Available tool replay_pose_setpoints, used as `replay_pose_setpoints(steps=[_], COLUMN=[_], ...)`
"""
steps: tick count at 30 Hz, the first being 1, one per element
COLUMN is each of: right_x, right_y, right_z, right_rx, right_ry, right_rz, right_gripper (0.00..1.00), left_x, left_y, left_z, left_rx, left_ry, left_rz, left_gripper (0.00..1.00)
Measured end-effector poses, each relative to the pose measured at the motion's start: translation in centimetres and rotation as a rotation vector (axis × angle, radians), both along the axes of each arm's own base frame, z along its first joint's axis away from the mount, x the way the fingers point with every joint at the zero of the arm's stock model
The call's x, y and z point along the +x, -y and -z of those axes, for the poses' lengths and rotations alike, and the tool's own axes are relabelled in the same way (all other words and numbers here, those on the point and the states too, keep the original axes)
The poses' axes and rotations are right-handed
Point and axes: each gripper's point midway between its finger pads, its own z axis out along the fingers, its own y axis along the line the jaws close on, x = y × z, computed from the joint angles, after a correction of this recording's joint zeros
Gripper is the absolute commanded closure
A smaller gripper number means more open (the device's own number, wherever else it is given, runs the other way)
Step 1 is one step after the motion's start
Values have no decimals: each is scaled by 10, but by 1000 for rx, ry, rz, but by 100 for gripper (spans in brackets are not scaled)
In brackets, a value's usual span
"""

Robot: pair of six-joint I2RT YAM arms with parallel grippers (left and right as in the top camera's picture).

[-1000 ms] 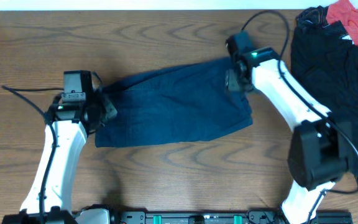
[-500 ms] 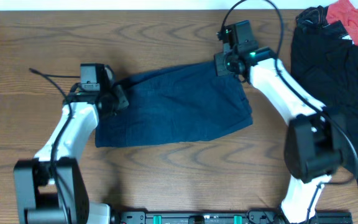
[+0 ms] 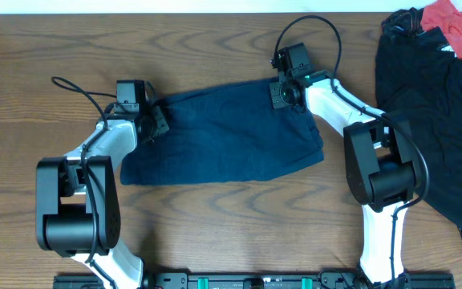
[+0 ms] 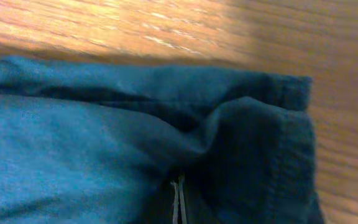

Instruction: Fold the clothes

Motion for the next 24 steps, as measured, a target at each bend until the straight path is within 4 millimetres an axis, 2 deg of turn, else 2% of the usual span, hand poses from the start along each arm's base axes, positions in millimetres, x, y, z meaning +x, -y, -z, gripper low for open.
replay_pose_setpoints(steps=[4,7,9,12,14,16,17,19,21,23,24], right_x=[2,4,6,7,9,7,6,-3,-15,-32,-38], right_y=[12,22,31,46,54,54,52,39,23,0,-10], right_z=[0,-1,-2,-7,-17,-42,-52,-94,-131,-163,-171], right_rx=[-32,-38,-42,-73,-79,-61,-47,16,76,137,155], right_ry=[-1,1,0,1,13,38,48,80,108,126,127], right_rz=[49,80,99,119,129,128,122,85,37,-29,-57], right_gripper=[96,92,86,83,84,83,82,77,75,73,72], left_x=[1,-1,-2,-9,-13,-24,-28,-47,-62,-76,-82], left_y=[-2,-8,-15,-24,-27,-26,-25,-27,-32,-39,-42], left_z=[0,-5,-13,-42,-75,-108,-119,-140,-146,-144,-141], left_rx=[-4,-20,-31,-48,-54,-51,-45,-20,2,19,23], left_ry=[2,4,13,49,107,156,174,182,163,121,97], left_rz=[-5,-19,-35,-58,-63,-56,-51,-54,-64,-74,-81], left_gripper=[70,65,62,55,50,38,38,30,21,13,11])
